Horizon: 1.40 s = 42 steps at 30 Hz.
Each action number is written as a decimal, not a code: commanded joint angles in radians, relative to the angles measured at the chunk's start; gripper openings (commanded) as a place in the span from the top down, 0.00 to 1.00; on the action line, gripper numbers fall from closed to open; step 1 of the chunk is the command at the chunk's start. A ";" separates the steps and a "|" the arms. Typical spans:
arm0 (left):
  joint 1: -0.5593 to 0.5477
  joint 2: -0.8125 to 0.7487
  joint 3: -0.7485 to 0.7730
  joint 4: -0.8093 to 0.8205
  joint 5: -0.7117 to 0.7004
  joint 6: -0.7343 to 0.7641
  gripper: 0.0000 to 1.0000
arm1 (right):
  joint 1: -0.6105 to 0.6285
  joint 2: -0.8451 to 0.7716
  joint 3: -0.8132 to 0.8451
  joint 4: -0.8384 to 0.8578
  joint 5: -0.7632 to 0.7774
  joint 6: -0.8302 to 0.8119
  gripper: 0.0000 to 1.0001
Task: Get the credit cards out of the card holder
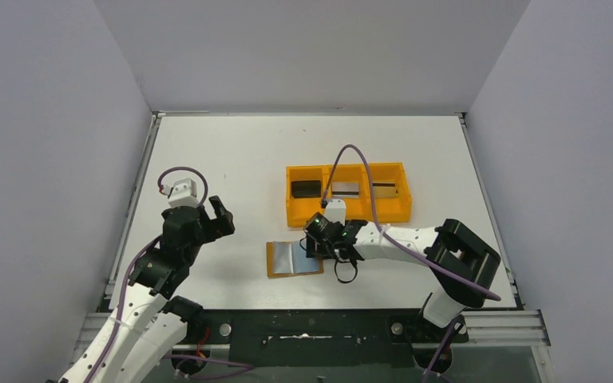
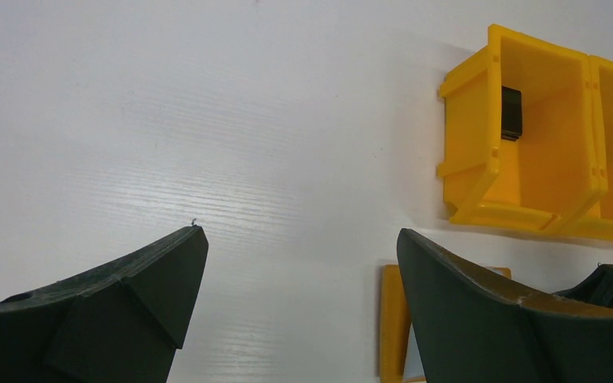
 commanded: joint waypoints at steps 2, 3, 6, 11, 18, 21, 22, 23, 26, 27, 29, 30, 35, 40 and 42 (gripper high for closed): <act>0.006 -0.005 0.030 0.031 0.004 0.014 0.09 | 0.048 0.026 0.070 -0.137 0.148 0.095 0.32; 0.007 -0.007 0.030 0.031 0.003 0.014 0.09 | 0.058 0.026 0.069 -0.164 0.167 0.119 0.34; 0.006 -0.006 0.027 0.032 0.004 0.014 0.09 | 0.081 0.019 0.046 -0.217 0.196 0.189 0.39; 0.006 -0.002 0.026 0.035 0.012 0.014 0.09 | 0.094 -0.027 -0.005 -0.227 0.220 0.219 0.41; 0.006 -0.002 0.029 0.036 0.015 0.014 0.09 | 0.070 -0.141 0.003 -0.121 0.212 0.047 0.36; 0.006 -0.005 0.029 0.047 0.013 0.015 0.08 | 0.068 -0.217 0.026 -0.071 0.198 -0.039 0.26; 0.006 -0.005 0.034 0.047 0.006 0.010 0.08 | 0.068 -0.257 0.038 -0.071 0.213 -0.060 0.21; 0.006 -0.003 0.040 0.043 -0.007 0.001 0.07 | 0.066 -0.278 0.049 -0.082 0.241 -0.077 0.16; 0.006 0.005 0.086 0.000 -0.072 -0.032 0.07 | 0.037 -0.388 0.088 -0.132 0.344 -0.131 0.06; 0.006 0.007 0.110 -0.017 -0.096 -0.038 0.07 | 0.017 -0.423 0.100 -0.146 0.380 -0.151 0.03; 0.006 0.010 0.157 -0.047 -0.147 -0.054 0.07 | -0.054 -0.494 0.115 -0.153 0.427 -0.217 0.01; 0.006 0.013 0.181 -0.059 -0.173 -0.059 0.07 | -0.092 -0.526 0.115 -0.146 0.445 -0.250 0.02; 0.006 0.037 0.296 -0.122 -0.262 -0.060 0.06 | -0.381 -0.660 0.088 -0.115 0.438 -0.354 0.02; 0.006 0.069 0.359 -0.186 -0.332 -0.066 0.07 | -0.627 -0.712 0.066 -0.095 0.208 -0.419 0.02; 0.006 0.077 0.375 -0.212 -0.349 -0.063 0.06 | -0.628 -0.744 0.053 -0.074 0.137 -0.470 0.02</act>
